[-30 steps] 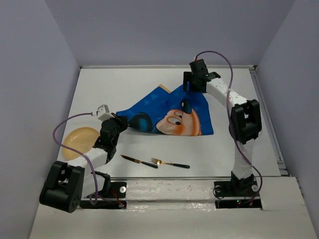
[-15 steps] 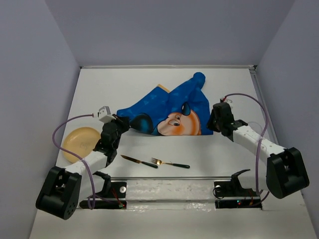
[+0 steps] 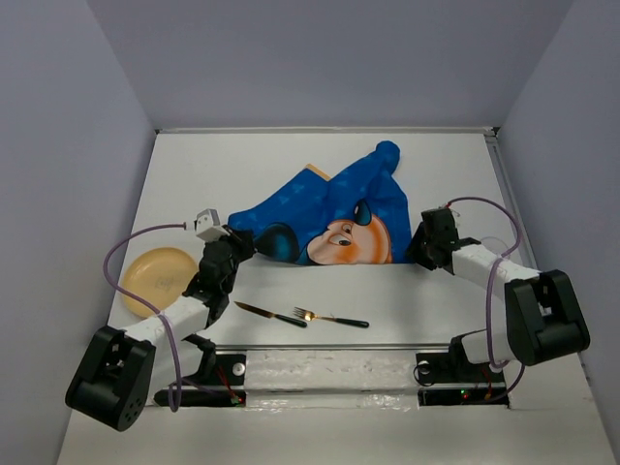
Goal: Set the dinner table for one person
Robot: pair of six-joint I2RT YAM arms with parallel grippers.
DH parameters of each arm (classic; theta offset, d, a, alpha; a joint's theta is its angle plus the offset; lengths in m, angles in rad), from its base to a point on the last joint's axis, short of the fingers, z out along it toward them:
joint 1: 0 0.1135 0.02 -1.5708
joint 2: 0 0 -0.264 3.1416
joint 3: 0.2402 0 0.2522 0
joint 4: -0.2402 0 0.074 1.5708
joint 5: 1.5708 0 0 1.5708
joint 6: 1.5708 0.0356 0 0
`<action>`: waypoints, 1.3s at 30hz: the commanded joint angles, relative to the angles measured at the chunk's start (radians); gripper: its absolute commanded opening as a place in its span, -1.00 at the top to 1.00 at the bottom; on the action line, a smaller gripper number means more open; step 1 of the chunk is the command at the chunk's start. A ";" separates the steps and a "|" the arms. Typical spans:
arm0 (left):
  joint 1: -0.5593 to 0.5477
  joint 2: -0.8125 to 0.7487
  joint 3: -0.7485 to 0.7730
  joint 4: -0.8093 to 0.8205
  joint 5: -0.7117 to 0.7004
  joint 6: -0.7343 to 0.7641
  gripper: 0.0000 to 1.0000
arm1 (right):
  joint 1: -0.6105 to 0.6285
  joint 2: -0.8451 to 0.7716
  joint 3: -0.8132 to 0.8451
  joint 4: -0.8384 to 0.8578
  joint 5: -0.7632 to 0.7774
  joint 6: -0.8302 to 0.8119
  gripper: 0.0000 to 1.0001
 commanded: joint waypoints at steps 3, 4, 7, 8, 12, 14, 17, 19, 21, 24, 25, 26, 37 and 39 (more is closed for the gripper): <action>-0.009 -0.038 0.032 -0.077 -0.061 0.076 0.72 | -0.011 0.048 0.021 0.068 0.024 0.010 0.33; -0.011 -0.041 0.055 -0.102 -0.064 0.085 0.56 | -0.011 0.048 0.029 0.061 0.047 -0.006 0.61; -0.011 -0.050 0.092 -0.190 -0.082 0.114 -0.50 | -0.022 0.035 0.064 0.042 0.116 -0.042 0.86; -0.011 -0.048 0.103 -0.211 -0.084 0.122 -0.93 | -0.022 0.028 0.075 0.036 0.138 -0.049 0.92; -0.031 -0.027 0.175 -0.381 -0.119 0.153 -0.98 | -0.022 -0.010 0.084 0.011 0.256 -0.062 0.95; -0.043 -0.051 0.164 -0.411 -0.122 0.129 -0.98 | -0.022 -0.037 0.071 0.011 0.254 -0.046 0.95; -0.044 -0.087 0.151 -0.467 -0.160 0.090 -0.98 | -0.022 -0.063 0.052 0.016 0.229 -0.043 0.75; -0.037 -0.105 0.135 -0.478 -0.159 0.061 -0.98 | -0.022 -0.076 0.048 0.022 0.190 -0.046 0.35; -0.023 -0.119 0.120 -0.501 -0.127 0.012 -0.98 | -0.022 -0.084 0.046 0.027 0.149 -0.066 0.01; 0.049 -0.097 0.150 -0.609 -0.009 0.003 -0.98 | -0.022 -0.126 0.037 0.025 0.103 -0.082 -0.09; 0.086 -0.099 0.155 -0.639 0.002 -0.023 -0.98 | -0.022 -0.160 0.029 0.025 0.086 -0.086 -0.10; 0.104 -0.105 0.147 -0.653 0.020 -0.039 -0.98 | -0.022 -0.178 0.022 0.027 0.084 -0.089 -0.10; 0.204 -0.135 0.136 -0.736 0.119 -0.068 -0.61 | -0.022 -0.303 -0.046 0.100 -0.072 -0.111 -0.09; 0.204 -0.084 0.157 -0.734 0.094 -0.054 -0.53 | -0.022 -0.289 -0.044 0.106 -0.098 -0.112 -0.08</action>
